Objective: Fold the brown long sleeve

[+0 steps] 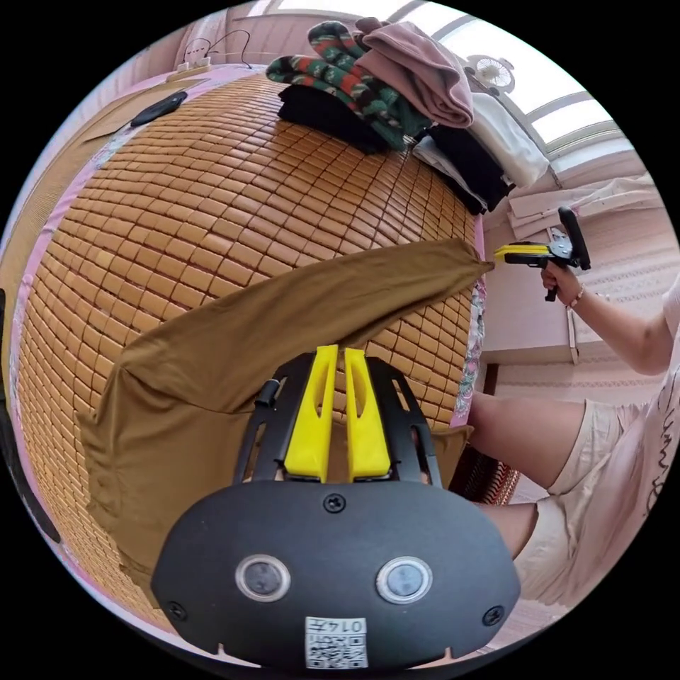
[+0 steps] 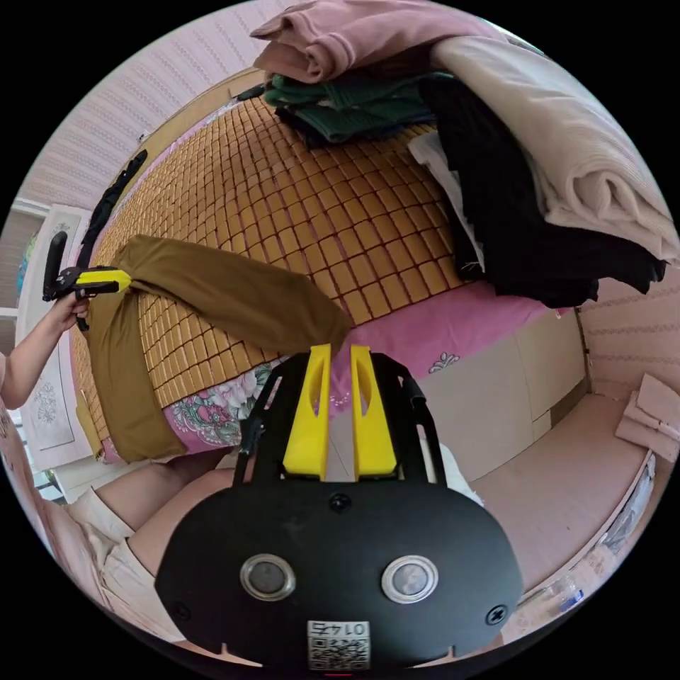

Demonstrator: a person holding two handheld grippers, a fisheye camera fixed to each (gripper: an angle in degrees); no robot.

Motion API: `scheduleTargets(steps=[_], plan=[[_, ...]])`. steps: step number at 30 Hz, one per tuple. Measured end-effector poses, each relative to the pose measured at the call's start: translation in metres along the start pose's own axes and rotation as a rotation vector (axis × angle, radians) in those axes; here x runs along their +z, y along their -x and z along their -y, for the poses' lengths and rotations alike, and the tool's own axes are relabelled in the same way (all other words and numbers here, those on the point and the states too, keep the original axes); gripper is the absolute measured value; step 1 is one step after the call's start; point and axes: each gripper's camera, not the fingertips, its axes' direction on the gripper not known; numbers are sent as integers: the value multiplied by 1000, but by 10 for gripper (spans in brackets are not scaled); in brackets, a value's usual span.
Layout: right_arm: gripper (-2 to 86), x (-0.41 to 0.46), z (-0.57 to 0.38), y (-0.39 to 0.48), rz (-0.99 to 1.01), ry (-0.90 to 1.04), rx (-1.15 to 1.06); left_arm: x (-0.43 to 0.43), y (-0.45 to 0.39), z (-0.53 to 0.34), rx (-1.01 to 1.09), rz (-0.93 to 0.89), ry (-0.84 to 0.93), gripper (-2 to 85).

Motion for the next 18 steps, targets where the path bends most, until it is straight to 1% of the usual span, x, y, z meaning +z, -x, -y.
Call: scheduleTargets(steps=[2,5,6,7,9,10,13,15,17,18], plan=[[75,4,3,-6,49,-30,46,-3,12,12,-38,59,-27,13],[76,31,2,-10,-9,12,90,6,30,35,-89,148,-24,43],[71,42,1,-12,-26,53,119,15,35,43,-106,172,3,53],[62,39,-1,-10,-59,18,129,25,38,50,-111,167,43,60],[16,39,1,-5,-41,51,101,43,36,57,-102,172,103,62],[8,40,2,0,-61,68,80,51,33,60,-93,187,121,61],[-2,40,4,12,-173,101,24,52,27,65,-97,198,98,57],[-4,39,5,14,-190,114,16,53,27,69,-110,195,98,51],[-5,35,5,12,-195,111,19,53,27,74,-104,184,110,30],[-5,31,5,8,-193,105,27,54,27,78,-92,152,128,3]])
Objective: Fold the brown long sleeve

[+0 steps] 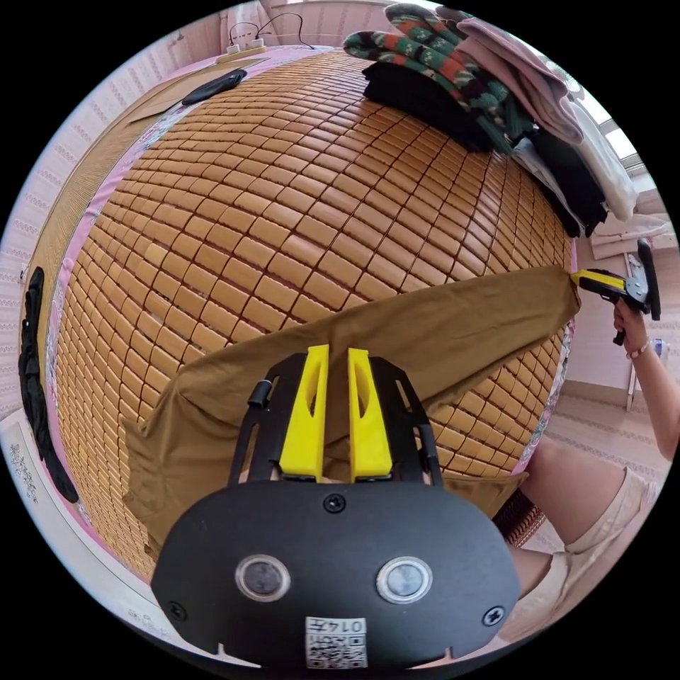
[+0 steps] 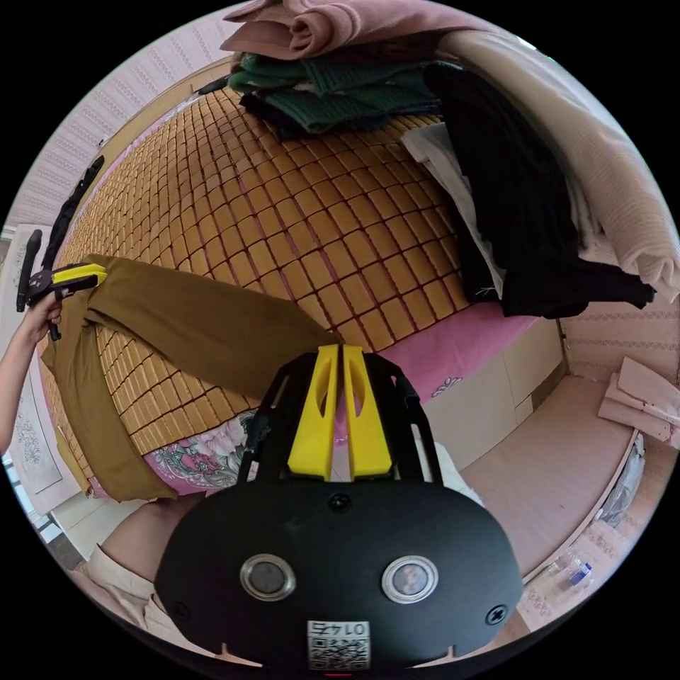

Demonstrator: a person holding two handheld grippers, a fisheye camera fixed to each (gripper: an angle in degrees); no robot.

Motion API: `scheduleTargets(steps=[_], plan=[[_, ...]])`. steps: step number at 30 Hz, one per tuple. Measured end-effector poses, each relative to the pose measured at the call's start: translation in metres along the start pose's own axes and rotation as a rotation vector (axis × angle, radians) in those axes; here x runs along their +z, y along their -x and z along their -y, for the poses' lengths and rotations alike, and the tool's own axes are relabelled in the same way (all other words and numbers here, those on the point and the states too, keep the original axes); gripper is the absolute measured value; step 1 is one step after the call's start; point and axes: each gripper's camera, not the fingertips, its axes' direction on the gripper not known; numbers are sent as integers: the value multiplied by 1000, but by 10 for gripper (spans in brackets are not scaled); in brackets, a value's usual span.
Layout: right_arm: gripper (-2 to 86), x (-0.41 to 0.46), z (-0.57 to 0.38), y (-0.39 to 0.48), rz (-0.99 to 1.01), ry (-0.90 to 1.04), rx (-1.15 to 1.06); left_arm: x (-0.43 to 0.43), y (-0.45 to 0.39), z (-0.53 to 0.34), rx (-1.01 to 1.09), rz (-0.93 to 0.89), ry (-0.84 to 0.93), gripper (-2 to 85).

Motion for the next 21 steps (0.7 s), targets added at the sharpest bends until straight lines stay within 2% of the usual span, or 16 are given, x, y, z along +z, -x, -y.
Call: scheduleTargets(steps=[6,9,12,17,21], plan=[[-5,-18,9,-39,71,-82,63,-20,1,15,-42,97,-118,-9],[-3,-25,20,-65,124,-147,123,-6,5,27,-62,36,-67,-7],[3,-26,14,-81,93,-135,183,-13,7,29,-97,41,-101,4],[28,-24,-17,-81,215,-129,180,-38,-18,18,-27,33,-153,29],[53,-5,-10,-74,239,-135,171,-17,-44,22,20,-9,-85,40]])
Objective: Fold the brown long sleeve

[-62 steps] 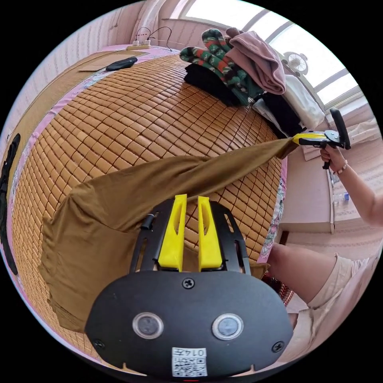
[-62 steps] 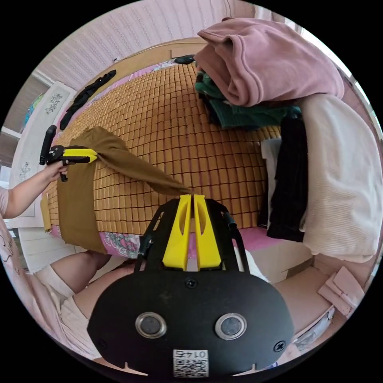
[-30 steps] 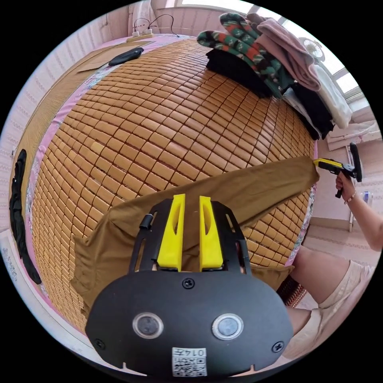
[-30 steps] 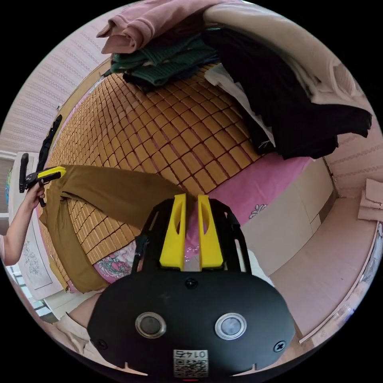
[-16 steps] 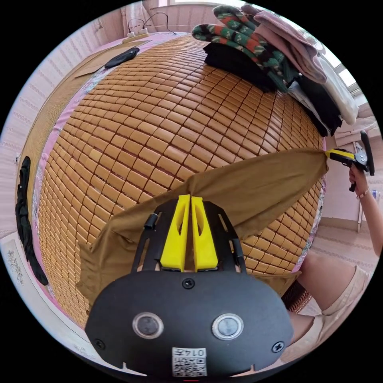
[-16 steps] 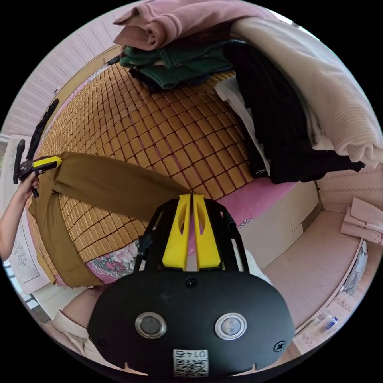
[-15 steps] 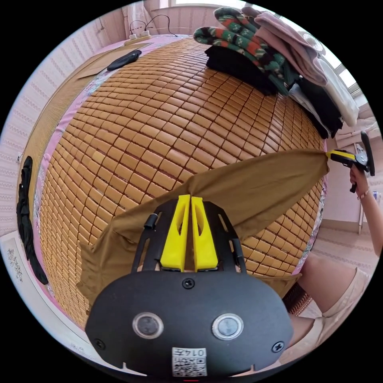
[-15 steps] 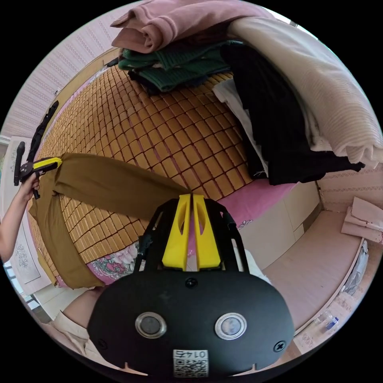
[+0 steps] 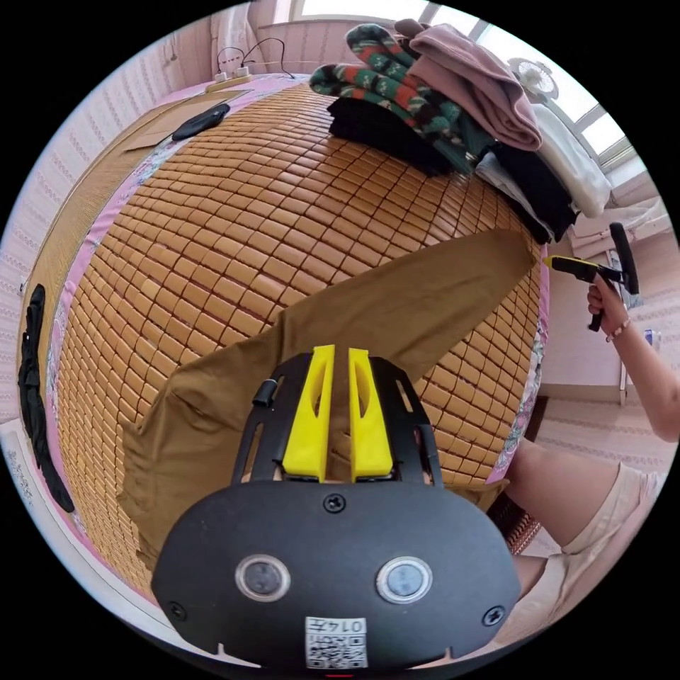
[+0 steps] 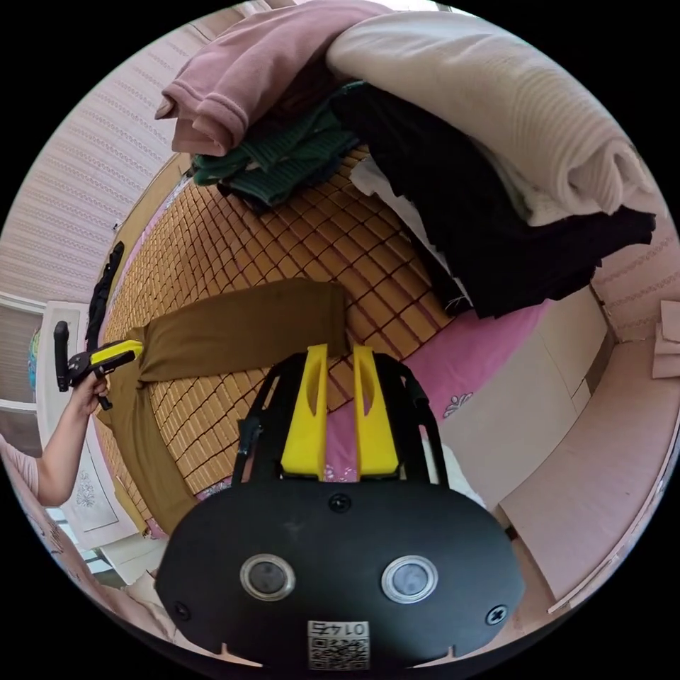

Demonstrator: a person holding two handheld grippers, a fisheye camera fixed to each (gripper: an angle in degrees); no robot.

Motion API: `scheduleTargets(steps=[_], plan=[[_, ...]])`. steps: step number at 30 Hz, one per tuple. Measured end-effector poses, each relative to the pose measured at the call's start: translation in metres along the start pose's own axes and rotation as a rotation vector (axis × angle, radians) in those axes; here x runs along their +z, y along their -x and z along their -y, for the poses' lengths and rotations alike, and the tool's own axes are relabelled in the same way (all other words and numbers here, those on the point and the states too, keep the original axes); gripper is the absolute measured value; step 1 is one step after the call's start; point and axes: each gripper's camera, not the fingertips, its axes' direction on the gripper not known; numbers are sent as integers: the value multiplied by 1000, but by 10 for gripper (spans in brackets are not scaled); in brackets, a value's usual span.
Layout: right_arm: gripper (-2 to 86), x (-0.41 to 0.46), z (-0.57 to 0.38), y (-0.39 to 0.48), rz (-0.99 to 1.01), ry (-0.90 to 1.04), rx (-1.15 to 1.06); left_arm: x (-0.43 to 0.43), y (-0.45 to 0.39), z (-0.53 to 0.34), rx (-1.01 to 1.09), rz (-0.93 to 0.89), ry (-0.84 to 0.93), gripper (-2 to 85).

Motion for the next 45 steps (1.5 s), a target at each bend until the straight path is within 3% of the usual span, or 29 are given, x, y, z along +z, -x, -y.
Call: scheduleTargets(steps=[4,10,14,22,29,36,45], plan=[[6,6,4,-2,-30,85,-30,16,-13,9,17,-16,37,46],[26,-17,-2,-12,-109,144,-41,15,-21,16,50,-59,32,46],[45,-23,15,-1,-186,77,-70,19,-25,18,62,-49,56,46],[2,22,49,4,-50,131,-66,17,-24,21,54,-47,70,45],[-8,14,55,4,-118,44,-29,14,-26,23,61,-29,89,44],[-4,-2,50,34,-319,3,-80,8,-22,12,40,-48,61,44],[-4,40,27,79,-187,174,-195,0,-22,-3,24,-57,49,45]])
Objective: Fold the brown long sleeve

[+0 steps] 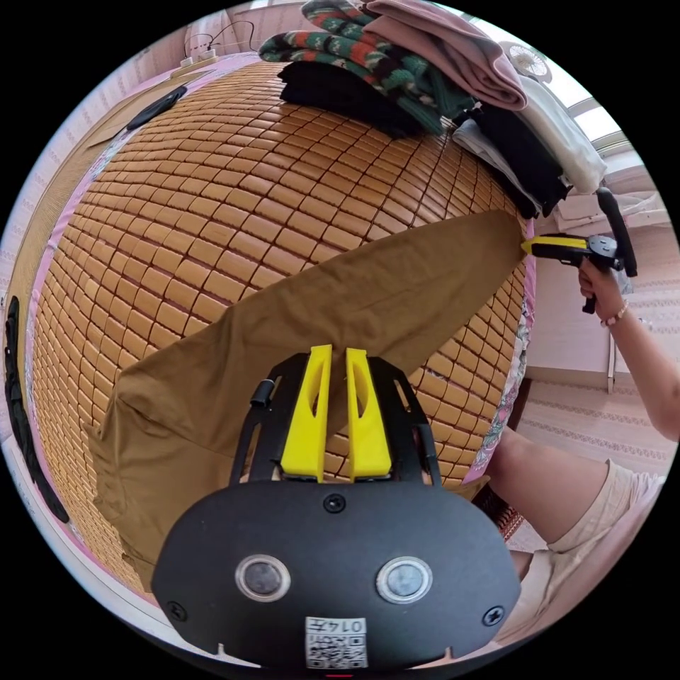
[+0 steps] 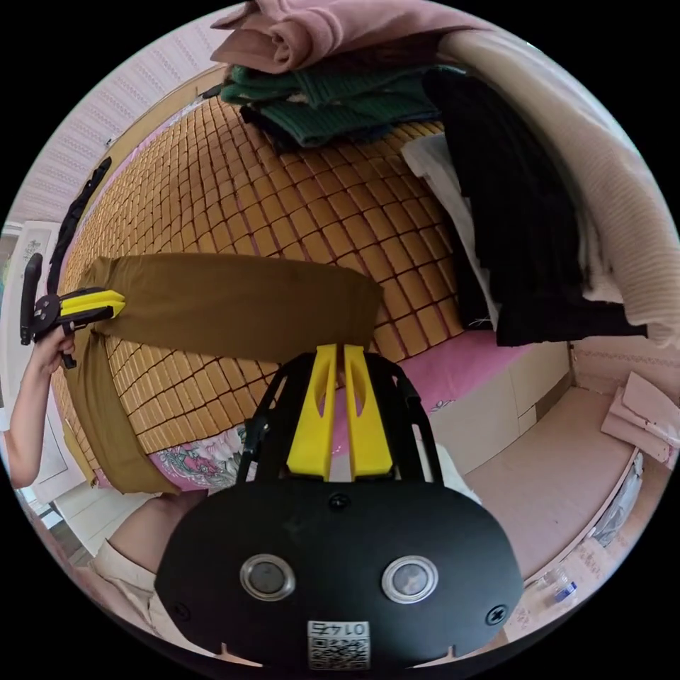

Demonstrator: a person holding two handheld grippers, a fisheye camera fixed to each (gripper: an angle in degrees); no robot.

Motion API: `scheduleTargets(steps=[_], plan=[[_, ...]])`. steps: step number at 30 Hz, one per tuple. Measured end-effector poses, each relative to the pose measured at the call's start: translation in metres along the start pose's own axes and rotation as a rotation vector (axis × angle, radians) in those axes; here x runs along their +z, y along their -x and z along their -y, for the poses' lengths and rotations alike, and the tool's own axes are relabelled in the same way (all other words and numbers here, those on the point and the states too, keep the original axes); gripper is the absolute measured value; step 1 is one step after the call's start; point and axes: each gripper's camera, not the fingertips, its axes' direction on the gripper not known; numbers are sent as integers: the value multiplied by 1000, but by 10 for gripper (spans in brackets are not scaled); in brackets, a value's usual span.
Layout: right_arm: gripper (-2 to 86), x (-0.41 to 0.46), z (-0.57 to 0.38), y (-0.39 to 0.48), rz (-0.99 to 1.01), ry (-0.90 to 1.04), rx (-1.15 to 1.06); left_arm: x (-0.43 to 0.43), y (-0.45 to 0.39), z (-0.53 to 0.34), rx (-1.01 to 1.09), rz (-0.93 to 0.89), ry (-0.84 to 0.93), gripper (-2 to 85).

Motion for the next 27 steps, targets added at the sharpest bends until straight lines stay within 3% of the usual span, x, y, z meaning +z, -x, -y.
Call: scheduleTargets(steps=[5,9,12,19,27], plan=[[0,-7,17,24,-53,53,-29,-13,2,-16,-41,-11,-50,50],[36,-27,32,90,-225,17,-206,-52,30,-43,-148,7,-158,55],[66,-26,45,129,-279,28,-293,-64,71,-61,-245,89,-124,65],[75,-6,63,174,-250,67,-376,-75,132,-73,-341,240,-75,77],[56,5,73,190,-191,90,-368,-68,126,-94,-329,262,-67,48]])
